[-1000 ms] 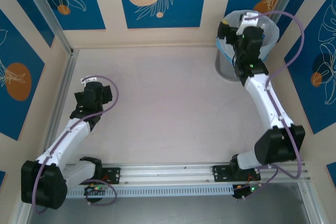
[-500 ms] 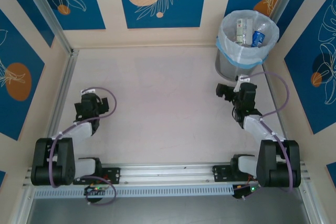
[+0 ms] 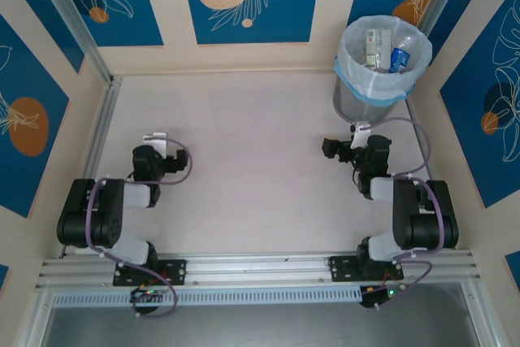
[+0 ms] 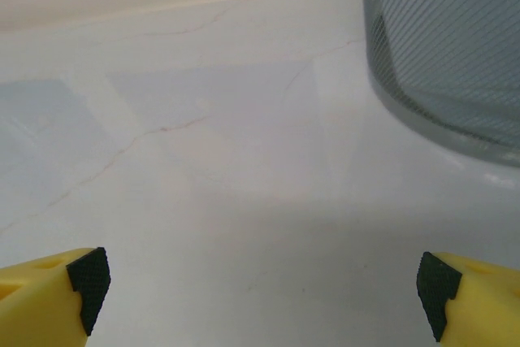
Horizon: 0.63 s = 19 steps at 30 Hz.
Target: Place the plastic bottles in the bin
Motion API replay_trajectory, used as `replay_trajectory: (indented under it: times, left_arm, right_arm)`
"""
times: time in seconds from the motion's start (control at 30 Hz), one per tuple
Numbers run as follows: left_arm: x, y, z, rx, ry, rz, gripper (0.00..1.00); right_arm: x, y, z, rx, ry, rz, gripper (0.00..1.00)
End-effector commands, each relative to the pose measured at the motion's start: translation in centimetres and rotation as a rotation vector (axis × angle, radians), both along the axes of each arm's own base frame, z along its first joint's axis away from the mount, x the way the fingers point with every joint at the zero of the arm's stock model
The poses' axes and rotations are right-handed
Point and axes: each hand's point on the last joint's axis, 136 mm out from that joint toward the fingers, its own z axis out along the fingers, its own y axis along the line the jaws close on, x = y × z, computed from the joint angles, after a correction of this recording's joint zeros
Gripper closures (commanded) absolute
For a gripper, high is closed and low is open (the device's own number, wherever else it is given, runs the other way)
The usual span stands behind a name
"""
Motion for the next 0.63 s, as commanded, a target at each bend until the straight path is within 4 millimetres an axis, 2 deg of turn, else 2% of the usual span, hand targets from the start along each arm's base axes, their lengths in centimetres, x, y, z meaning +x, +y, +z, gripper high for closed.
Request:
replay_trajectory:
  times: [0.0, 0.07, 0.1, 0.13, 0.6]
  left_arm:
    - [1.4, 0.4, 2.2, 0.076, -0.086, 0.069, 0.01]
    - [1.3, 0.3, 2.2, 0.089, -0.091, 0.079, 0.01]
    - [1.4, 0.3, 2.3, 0.089, -0.089, 0.078, 0.01]
    - [1.3, 0.3, 2.3, 0.089, -0.095, 0.079, 0.01]
    - [1.5, -0.1, 2.2, 0.079, -0.083, 0.048, 0.01]
  right_arm:
    - [-0.2, 0.6, 0.8, -0.048, -0.108, 0.030, 0.01]
    - [0.6, 0.1, 0.8, -0.044, -0.086, -0.005, 0.01]
    - [1.3, -0.8, 0.3, -0.047, -0.026, -0.060, 0.01]
    - [1.5, -0.7, 0.2, -0.055, -0.014, -0.062, 0.01]
    - [1.5, -0.5, 0.2, -0.077, -0.023, -0.067, 0.01]
